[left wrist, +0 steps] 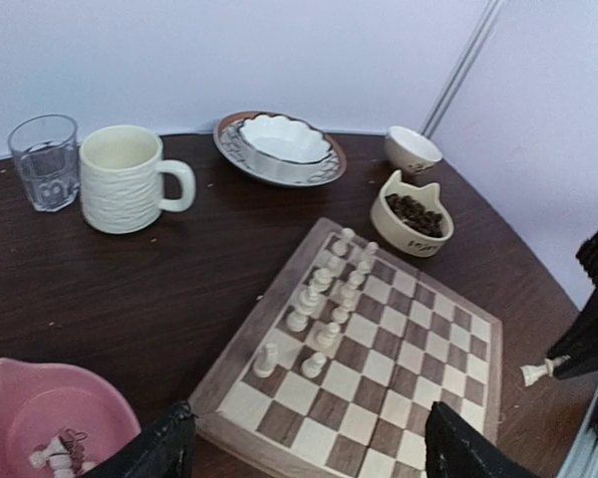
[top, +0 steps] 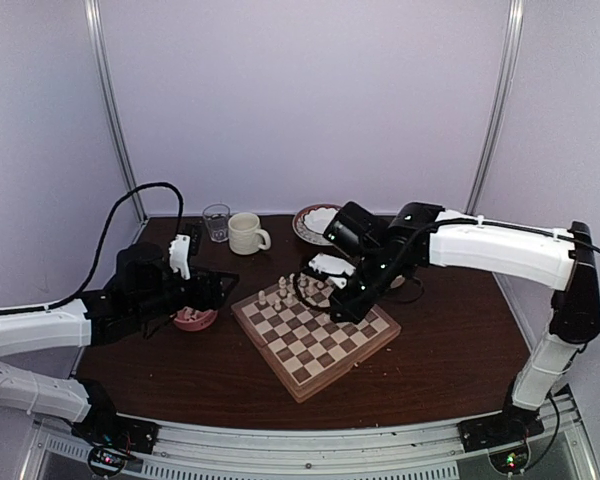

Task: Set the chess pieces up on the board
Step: Place the bishop on the chessboard.

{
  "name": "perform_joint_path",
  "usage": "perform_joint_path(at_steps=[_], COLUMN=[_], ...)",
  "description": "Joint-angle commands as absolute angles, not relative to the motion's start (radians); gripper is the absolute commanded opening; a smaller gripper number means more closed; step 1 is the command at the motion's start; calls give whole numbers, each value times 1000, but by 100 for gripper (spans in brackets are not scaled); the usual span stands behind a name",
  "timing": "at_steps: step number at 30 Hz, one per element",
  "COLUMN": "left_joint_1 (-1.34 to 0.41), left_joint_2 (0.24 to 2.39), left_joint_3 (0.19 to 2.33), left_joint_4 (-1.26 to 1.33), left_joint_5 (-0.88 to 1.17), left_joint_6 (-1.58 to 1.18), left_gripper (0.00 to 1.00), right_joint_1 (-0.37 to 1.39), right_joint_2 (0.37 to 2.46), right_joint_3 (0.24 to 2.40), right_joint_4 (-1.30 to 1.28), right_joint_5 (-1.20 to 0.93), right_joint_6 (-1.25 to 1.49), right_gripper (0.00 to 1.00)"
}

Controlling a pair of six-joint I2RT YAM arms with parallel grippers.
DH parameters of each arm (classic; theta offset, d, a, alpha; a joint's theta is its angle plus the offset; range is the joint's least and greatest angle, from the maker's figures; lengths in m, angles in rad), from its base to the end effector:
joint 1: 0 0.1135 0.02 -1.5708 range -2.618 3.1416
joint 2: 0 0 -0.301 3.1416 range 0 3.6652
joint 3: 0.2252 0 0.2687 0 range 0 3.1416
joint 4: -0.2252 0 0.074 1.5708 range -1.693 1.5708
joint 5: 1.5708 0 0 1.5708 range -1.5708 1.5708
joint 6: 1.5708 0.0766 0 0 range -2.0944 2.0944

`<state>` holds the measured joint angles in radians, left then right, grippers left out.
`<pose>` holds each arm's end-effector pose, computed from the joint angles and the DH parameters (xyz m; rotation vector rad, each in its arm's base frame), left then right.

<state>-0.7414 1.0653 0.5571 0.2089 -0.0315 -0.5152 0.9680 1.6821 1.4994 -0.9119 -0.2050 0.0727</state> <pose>0.2053 -0.1847 0.2574 0.1982 1.9462 -0.8235 0.2084 0.3303 0.2916 -1.2617 2.4679 0.5816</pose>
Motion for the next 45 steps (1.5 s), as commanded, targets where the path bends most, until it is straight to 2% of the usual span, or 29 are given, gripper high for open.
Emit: perform_joint_path(at_steps=[1, 11, 20, 22, 25, 28, 31, 36, 41, 45], left_joint_1=[-739, -739, -739, -739, -739, -739, -739, -739, -739, -739], left_joint_2=[1047, 1047, 1049, 1052, 1050, 1047, 1044, 1044, 1043, 1048], left_joint_3=[588, 598, 600, 602, 602, 601, 601, 601, 601, 601], left_joint_4=[118, 101, 103, 101, 100, 98, 98, 98, 100, 104], left_joint_5=[-200, -197, -180, -177, -176, -174, -172, -168, -160, -151], left_joint_6=[-477, -471, -474, -474, -473, -472, -471, -469, -468, -466], left_gripper=[80, 80, 80, 80, 80, 80, 80, 80, 80, 80], right_joint_1=[985, 993, 993, 993, 994, 994, 996, 996, 996, 996], right_joint_2=[1792, 2056, 2172, 2179, 2175, 2156, 2122, 1985, 1763, 1636], right_joint_3=[1604, 1812, 1918, 1926, 1927, 1913, 1880, 1766, 1486, 1282], right_joint_4=[-1193, -1343, -1384, -1382, -1370, -1348, -1308, -1176, -900, -687], right_joint_5=[-89, -27, -5, -5, -5, -5, -5, -5, -18, -5], right_joint_6=[14, -28, -44, -46, -49, -49, -48, -34, -23, 0], right_gripper=[0, 1, 9, 14, 31, 43, 51, 50, 53, 51])
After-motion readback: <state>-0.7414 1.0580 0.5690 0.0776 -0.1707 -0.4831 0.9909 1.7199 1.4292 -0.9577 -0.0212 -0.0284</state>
